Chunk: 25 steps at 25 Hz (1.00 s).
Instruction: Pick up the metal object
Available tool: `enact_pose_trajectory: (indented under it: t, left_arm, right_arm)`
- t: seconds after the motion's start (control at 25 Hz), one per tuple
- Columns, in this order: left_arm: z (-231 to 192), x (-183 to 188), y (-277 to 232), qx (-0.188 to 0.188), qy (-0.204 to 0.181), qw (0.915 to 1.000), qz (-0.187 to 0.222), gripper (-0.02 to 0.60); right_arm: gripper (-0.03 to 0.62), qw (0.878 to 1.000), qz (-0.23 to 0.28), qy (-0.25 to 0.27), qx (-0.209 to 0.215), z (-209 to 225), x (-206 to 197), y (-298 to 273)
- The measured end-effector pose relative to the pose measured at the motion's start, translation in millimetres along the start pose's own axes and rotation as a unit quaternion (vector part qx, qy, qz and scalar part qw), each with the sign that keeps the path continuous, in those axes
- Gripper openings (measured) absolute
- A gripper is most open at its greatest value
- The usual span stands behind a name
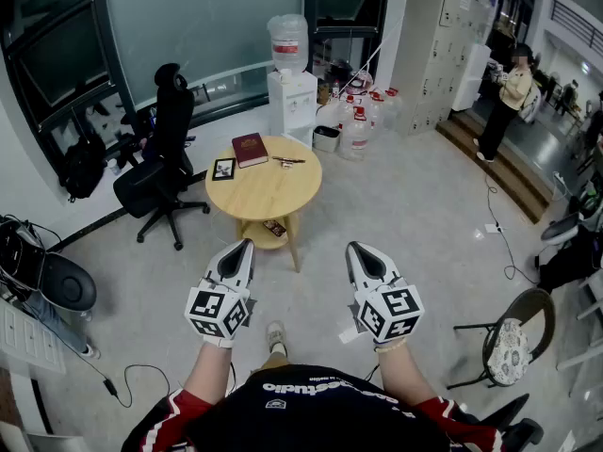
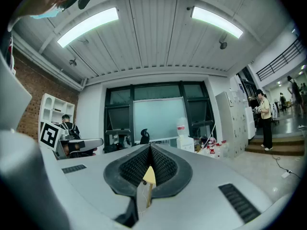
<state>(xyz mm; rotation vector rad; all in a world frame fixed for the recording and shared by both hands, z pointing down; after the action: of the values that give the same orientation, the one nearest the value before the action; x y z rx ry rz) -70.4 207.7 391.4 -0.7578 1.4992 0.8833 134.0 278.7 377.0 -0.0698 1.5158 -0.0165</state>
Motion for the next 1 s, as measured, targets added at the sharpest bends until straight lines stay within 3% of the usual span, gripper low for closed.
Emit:
enact_pose_trajectory:
  t: [0.52,1.0]
  left_arm:
    - [8.2,4.7,-8.5,-0.004,0.002,1.0000,0.005,0.017]
    - [16.0,2.7,3.7,-0.001,0.001,1.0000,-0.001,0.017]
  right_arm:
    - [0.028,1.000,0.003,0.004,-0.002,8.6,0.7,3.4]
    - [0.029,1.000,0.010,-0.026,0.006,7.3,-2.6,15.5]
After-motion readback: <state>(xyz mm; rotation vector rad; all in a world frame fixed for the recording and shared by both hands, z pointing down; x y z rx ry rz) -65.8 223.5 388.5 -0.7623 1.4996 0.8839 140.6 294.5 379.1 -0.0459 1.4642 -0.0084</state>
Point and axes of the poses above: the fingertips, and each gripper's own axes: y backward along the fingers, z to its right, x out of its top, the point moved 1 cm from there along y, backward along the fingers, and after that the axes turned 15 degrees about -x, right-handed, at the moved point
